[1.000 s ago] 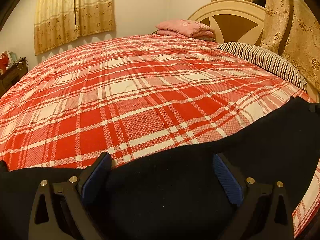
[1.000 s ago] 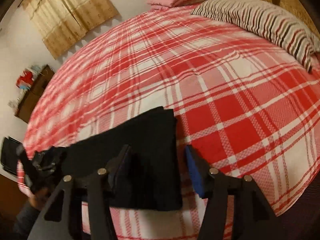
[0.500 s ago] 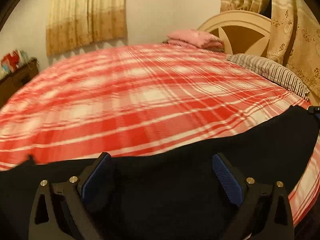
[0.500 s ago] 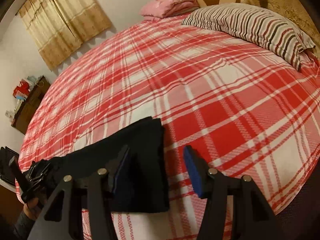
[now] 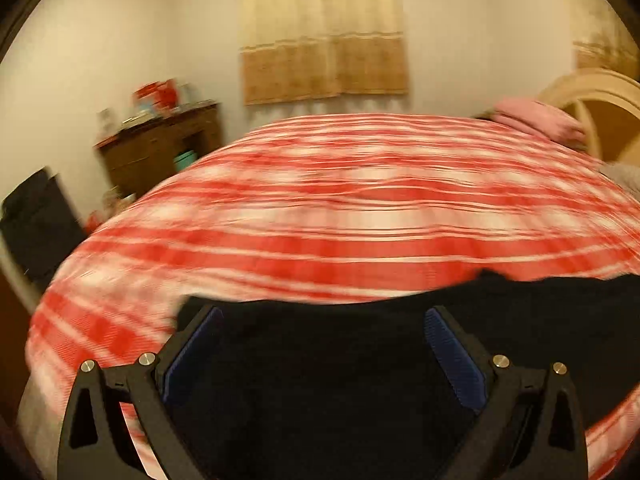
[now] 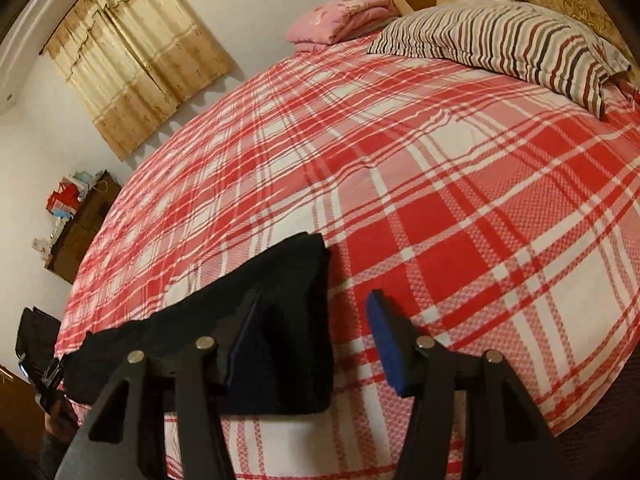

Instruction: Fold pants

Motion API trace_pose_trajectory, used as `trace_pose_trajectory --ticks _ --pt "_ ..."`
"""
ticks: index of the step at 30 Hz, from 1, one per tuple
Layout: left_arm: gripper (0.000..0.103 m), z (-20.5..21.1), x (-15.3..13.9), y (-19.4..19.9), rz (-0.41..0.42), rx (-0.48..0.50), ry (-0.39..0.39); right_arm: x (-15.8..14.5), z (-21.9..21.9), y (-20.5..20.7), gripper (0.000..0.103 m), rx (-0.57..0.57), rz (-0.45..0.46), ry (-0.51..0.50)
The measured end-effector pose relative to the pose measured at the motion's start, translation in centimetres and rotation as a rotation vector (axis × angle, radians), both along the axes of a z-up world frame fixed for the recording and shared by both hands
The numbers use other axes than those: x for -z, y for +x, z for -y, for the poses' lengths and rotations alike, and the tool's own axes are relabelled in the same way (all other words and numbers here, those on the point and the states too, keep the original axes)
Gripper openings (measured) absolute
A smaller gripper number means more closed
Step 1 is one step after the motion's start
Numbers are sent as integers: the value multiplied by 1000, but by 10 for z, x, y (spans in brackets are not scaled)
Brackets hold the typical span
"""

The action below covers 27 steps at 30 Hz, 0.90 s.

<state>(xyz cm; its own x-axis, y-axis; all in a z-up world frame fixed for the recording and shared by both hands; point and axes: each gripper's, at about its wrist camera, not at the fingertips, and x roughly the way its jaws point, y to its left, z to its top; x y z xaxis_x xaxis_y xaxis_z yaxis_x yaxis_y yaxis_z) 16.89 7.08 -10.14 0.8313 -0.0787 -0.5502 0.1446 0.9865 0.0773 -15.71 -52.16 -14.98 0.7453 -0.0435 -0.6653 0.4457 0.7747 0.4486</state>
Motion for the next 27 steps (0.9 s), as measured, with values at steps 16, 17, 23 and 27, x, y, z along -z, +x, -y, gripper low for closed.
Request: trace_pose_trajectory --ticks 16,17,23,27 --pt "101 -87 46 25 -78 -197 -52 16 5 14 32 -48 70 59" --pt "101 -88 45 25 -77 -196 -53 15 4 14 30 -48 68 52" --pt "101 -104 37 20 -43 -227 -24 13 -3 12 17 -54 87 50" --pt "101 -114 40 16 -42 -227 -33 2 -7 7 16 -39 134 41"
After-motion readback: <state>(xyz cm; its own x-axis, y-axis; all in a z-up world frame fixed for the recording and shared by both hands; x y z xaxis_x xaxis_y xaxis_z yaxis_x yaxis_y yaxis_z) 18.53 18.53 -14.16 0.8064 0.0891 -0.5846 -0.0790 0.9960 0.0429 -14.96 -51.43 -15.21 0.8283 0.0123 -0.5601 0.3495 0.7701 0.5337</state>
